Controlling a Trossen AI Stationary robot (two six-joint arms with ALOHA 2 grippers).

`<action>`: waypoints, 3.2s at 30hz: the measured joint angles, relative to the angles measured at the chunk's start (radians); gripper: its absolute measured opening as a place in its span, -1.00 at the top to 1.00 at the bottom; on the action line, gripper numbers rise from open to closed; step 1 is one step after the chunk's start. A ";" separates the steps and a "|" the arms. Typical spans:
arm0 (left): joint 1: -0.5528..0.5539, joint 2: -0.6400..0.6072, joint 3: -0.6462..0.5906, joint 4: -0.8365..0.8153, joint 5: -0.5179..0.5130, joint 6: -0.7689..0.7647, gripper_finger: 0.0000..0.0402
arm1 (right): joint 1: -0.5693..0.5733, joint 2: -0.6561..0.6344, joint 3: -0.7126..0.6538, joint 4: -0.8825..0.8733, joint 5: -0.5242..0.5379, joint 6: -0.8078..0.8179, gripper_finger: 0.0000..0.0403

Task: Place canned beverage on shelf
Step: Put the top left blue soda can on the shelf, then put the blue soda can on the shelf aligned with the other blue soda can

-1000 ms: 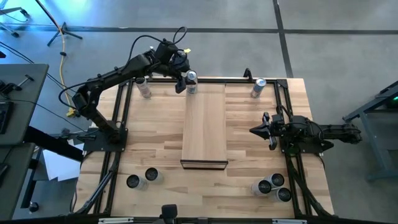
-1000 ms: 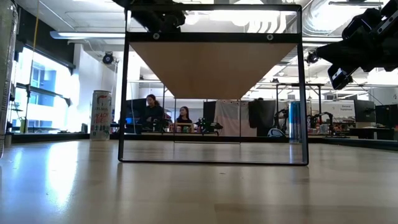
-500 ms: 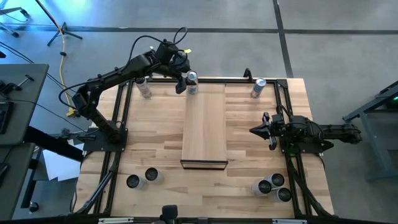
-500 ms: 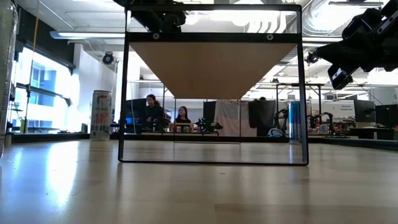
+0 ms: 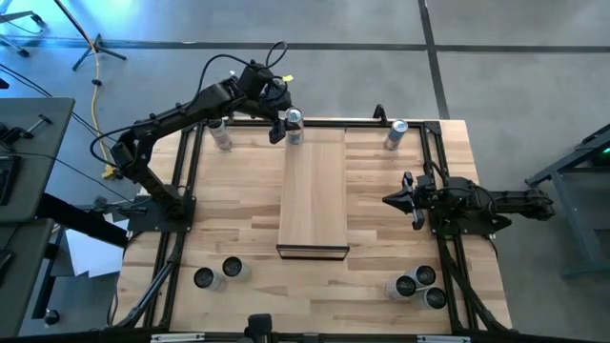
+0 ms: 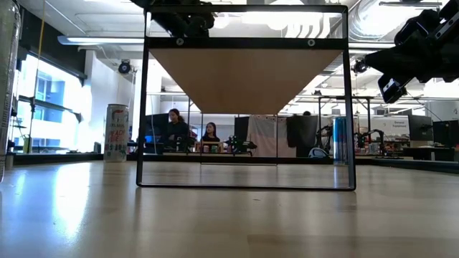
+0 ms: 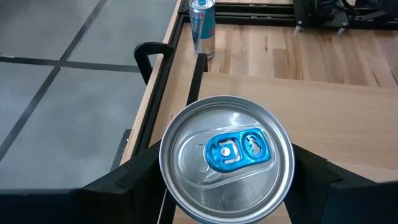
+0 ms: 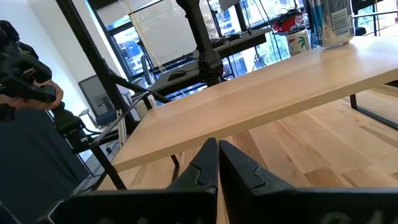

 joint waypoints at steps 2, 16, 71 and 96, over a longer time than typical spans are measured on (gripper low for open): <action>0.000 0.000 0.000 -0.002 0.000 0.000 -0.19 | 0.000 0.000 0.000 0.000 0.000 0.000 1.00; 0.000 0.000 0.000 -0.021 -0.001 0.001 -0.23 | 0.000 0.000 0.000 0.000 0.000 0.000 1.00; -0.003 -0.008 0.127 -0.060 -0.059 0.000 -0.99 | 0.000 0.000 0.000 0.000 0.000 0.000 1.00; -0.244 -0.239 0.081 -0.064 0.071 -0.331 -0.99 | 0.000 0.000 0.000 0.000 0.000 0.000 1.00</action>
